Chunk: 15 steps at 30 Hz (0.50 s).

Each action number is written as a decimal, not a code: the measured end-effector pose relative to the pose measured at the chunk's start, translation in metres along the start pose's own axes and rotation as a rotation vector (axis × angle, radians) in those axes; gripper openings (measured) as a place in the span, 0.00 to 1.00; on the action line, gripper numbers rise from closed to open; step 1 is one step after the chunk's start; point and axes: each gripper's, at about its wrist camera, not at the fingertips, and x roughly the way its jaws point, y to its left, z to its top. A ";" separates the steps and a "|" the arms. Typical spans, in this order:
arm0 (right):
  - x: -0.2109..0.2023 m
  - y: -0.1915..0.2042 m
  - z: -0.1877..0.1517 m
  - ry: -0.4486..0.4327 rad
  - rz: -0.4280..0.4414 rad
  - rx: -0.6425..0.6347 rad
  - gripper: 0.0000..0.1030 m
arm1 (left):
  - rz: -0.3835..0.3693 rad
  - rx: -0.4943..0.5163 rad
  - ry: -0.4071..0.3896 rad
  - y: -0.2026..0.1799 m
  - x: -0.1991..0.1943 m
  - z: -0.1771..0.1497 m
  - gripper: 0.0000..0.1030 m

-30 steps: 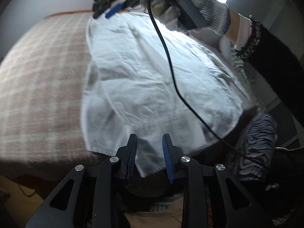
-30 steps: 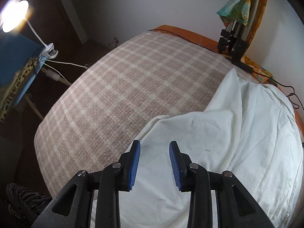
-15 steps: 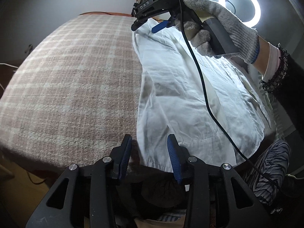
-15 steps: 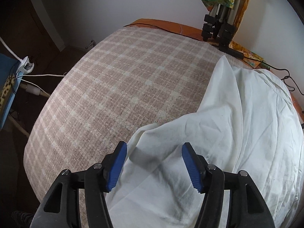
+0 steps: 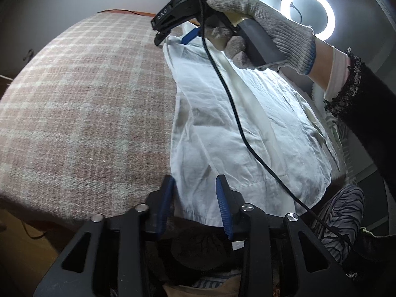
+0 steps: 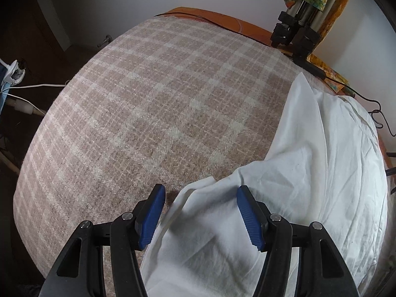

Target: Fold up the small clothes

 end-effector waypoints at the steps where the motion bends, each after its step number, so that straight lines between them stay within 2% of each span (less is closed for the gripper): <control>1: 0.001 0.000 0.000 0.001 -0.005 0.000 0.59 | -0.004 0.008 0.008 -0.004 0.003 -0.001 0.14; 5: 0.003 -0.005 -0.001 -0.006 -0.023 0.005 0.41 | -0.003 0.067 0.003 -0.019 0.005 -0.003 0.05; 7: 0.002 -0.011 -0.001 -0.009 -0.021 0.015 0.32 | -0.008 0.090 -0.012 -0.026 0.005 -0.002 0.04; 11: -0.006 -0.025 -0.004 -0.028 0.037 0.052 0.11 | -0.032 0.106 -0.046 -0.035 0.000 0.003 0.03; 15: -0.020 -0.036 -0.011 -0.067 0.076 0.063 0.06 | -0.054 0.145 -0.070 -0.044 -0.005 0.007 0.03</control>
